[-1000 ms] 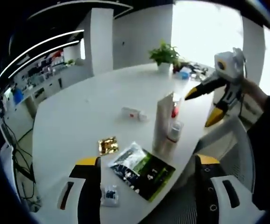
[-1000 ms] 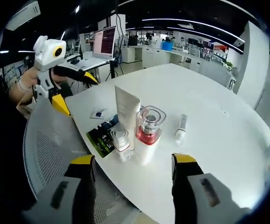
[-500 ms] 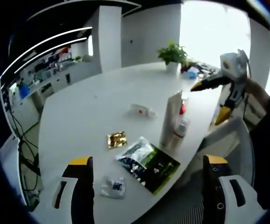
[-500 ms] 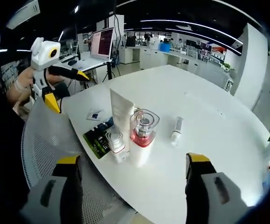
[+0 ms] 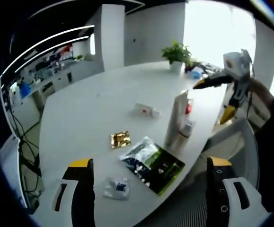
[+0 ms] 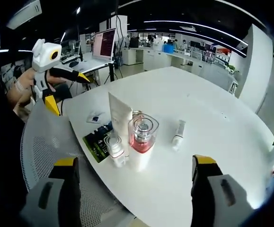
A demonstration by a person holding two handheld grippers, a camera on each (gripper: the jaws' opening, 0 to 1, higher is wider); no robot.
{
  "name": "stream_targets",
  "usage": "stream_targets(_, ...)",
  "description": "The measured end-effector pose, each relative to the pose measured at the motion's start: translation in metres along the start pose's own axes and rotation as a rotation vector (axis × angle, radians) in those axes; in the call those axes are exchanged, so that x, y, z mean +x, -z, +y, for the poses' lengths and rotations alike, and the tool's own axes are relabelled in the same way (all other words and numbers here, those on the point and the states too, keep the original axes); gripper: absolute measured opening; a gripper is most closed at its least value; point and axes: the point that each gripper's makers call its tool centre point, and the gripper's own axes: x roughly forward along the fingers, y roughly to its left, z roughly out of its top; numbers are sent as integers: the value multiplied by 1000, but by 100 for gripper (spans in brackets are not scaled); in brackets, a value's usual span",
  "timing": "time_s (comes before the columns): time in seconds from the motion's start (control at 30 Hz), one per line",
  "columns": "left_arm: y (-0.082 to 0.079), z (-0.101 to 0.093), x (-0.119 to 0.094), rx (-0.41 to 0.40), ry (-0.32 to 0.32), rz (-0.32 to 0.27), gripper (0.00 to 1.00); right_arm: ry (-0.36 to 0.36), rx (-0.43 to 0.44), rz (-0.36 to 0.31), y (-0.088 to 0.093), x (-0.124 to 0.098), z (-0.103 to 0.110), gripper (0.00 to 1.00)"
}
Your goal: Arrange the skincare products in the storage area until every visible bottle or jar stands upright without overlapping.
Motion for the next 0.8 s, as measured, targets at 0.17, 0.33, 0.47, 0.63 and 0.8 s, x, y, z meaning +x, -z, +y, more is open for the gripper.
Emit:
stream_targets(0.17, 6, 5, 4, -7, -9, 23, 97, -10, -8, -4, -2, 1, -1, 99)
stream_targets(0.33, 6, 6, 7, -8, -3, 28, 97, -15, -18, 10, 0, 4, -4, 99)
stream_targets(0.47, 6, 7, 9, -15, 3, 30, 97, -16, -12, 17, 0, 6, -7, 99)
stream_targets(0.63, 3, 8, 11, -25, 10, 14, 92, -10, -12, 30, 2, 7, -12, 98)
stream_targets(0.8, 3, 10, 13, -26, 19, 15, 82, -14, -16, 39, 2, 9, -14, 98)
